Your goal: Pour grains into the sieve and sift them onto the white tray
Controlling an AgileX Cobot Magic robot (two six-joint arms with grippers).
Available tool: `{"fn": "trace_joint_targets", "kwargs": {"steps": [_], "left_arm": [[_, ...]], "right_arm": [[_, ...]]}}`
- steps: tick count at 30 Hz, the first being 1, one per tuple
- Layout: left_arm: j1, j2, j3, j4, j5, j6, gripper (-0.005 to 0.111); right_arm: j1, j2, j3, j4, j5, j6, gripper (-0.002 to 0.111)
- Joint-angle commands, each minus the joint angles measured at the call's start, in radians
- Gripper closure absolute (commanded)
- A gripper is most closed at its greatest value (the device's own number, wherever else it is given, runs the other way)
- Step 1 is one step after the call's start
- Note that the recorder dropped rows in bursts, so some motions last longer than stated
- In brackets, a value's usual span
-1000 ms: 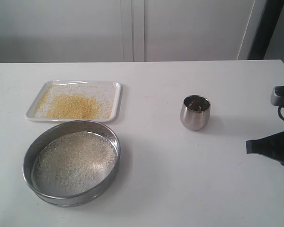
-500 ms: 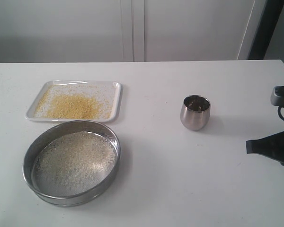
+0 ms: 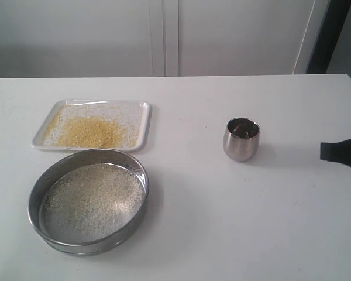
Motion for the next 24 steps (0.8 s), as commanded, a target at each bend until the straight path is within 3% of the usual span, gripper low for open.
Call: {"fn": "trace_joint_targets", "kwargs": {"steps": [1,12,24], "left_arm": [[0.002,-0.004,0.005,0.000,-0.005,-0.005,0.107],[0.002,-0.004,0.005,0.000,-0.005,-0.005,0.107],[0.002,-0.004,0.005,0.000,-0.005,-0.005,0.107]], "right_arm": [[-0.004,-0.124,0.004,-0.010,-0.003,0.000,0.108],[-0.004,-0.375,0.004,-0.010,0.093,-0.064,0.108],[-0.004,-0.421,0.004,-0.014,0.155,-0.112,0.108]]}}
